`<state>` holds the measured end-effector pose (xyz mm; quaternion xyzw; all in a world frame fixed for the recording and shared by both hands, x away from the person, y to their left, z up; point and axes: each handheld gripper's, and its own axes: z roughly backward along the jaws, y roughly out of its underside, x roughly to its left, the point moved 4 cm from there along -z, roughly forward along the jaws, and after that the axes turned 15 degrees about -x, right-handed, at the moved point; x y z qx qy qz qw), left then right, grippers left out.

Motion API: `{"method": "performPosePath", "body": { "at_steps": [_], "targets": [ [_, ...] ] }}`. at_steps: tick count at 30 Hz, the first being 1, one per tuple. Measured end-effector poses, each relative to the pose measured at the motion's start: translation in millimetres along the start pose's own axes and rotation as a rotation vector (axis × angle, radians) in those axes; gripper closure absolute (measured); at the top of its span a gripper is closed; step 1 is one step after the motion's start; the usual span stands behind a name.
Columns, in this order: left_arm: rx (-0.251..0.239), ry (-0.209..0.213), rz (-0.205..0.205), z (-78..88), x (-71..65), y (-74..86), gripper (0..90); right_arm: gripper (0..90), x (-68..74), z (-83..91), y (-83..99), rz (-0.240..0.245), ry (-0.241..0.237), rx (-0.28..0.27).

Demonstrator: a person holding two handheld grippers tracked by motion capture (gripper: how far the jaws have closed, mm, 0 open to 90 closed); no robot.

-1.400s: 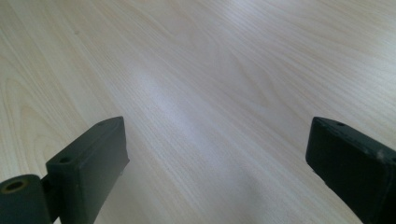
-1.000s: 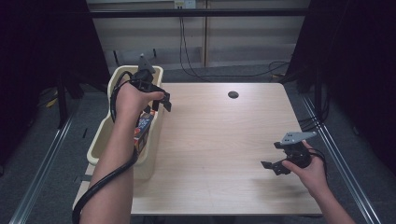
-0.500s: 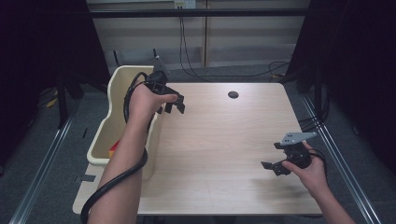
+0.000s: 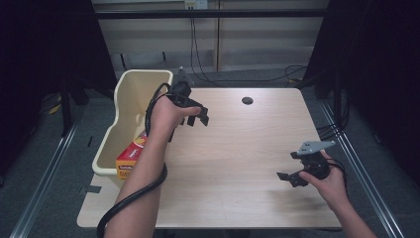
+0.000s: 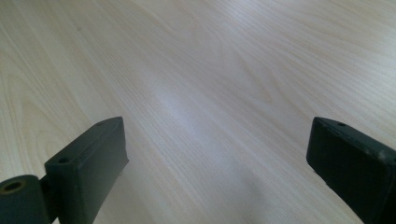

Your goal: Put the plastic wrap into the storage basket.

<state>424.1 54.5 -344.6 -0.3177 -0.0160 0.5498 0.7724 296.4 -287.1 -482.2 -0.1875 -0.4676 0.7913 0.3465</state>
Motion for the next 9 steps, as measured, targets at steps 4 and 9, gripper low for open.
{"method": "performPosePath", "body": {
  "at_steps": [4,9],
  "targets": [
    [0.000,0.026,-0.003,-7.3,-4.7,2.9,16.5,4.5,1.1,-1.5,0.5,0.000,-0.011,-0.002],
    [-0.003,0.040,-0.007,-13.5,-9.8,4.6,15.8,4.3,0.9,-1.7,1.1,-0.001,-0.002,-0.001]
  ]
}}
